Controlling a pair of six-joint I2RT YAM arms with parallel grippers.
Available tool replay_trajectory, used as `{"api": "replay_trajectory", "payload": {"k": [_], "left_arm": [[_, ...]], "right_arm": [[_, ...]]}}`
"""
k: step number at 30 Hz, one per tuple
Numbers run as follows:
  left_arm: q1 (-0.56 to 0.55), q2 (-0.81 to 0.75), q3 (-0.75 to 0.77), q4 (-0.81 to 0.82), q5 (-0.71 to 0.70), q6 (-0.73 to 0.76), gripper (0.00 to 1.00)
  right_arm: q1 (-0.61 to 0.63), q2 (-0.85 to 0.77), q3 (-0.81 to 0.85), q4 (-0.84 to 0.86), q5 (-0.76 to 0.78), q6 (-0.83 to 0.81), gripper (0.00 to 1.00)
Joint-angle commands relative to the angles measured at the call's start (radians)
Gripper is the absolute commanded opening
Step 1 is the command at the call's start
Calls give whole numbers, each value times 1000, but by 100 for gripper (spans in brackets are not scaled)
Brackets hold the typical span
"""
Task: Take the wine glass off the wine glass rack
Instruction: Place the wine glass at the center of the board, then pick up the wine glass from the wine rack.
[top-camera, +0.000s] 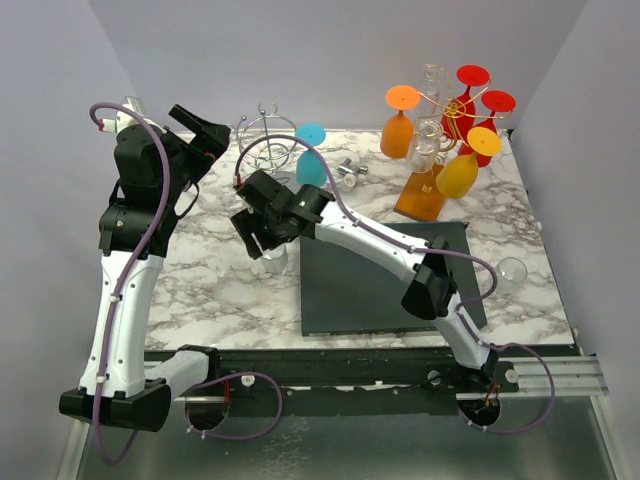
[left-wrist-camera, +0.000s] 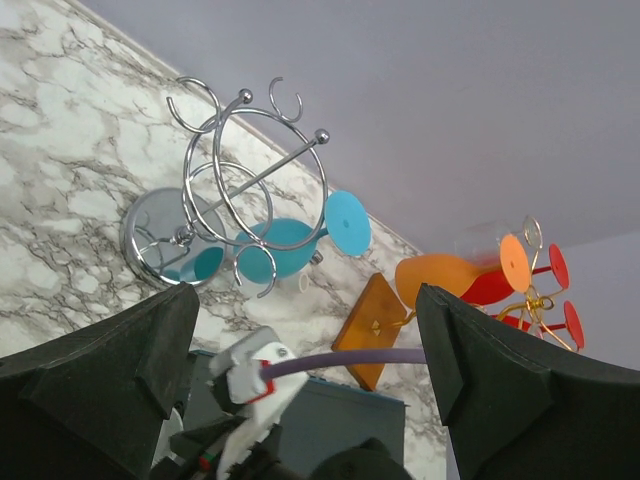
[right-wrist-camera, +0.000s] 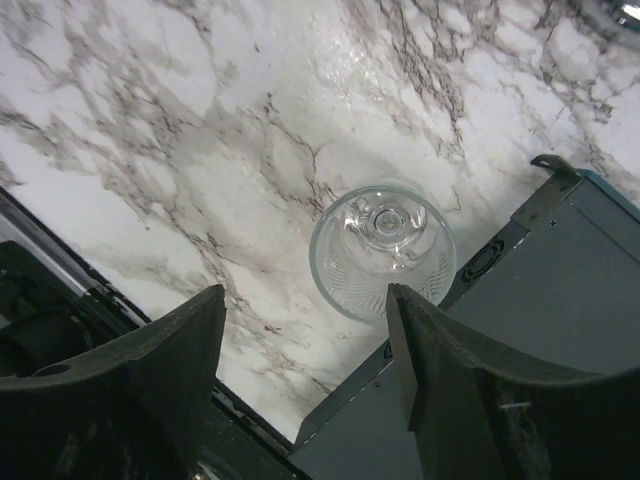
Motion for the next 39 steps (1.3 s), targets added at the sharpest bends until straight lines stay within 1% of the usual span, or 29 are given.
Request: {"api": "replay_trajectory", "payload": {"k": [1,4,8,11,14,16,18,19,21,26,29,34,39], "left_arm": [[0,4,19,20,37,18,99],[0,2,21,20,42,22,99],[-1,2,19,20,49,22,99],[0,3,17,21,49,18,99],[0,3,18,21,49,15,99],[0,1,20,20,75,12,99],[-1,0,20,21,78,10,99],[0,-2,23,20,79,9,99],[-1,-3,22,21,83,6,99],[-1,-10,21,20,86,7,99],[-1,-13,26,18,88,9,99],[-1,-9,37,15,100,8,99],[-1,-7,44,12,107,7,99]], "right_arm": [[9,-161,-6,79,42,19,73],[-2,-220,-21,102,55,29,78],[-60,-302,-57,146,54,63,81],[-137,-367,-129,223,14,117,81],[-225,-442,-242,337,-48,183,82],[-266,-463,-275,382,-48,223,81],[-297,-474,-297,425,-21,262,79],[-312,-474,-303,446,-16,275,78],[-334,-466,-303,479,-9,293,72],[-352,-392,-230,461,83,291,66],[-366,-379,-242,489,102,306,63],[-392,-358,-268,525,115,345,61],[-419,-326,-273,557,92,385,61]]}}
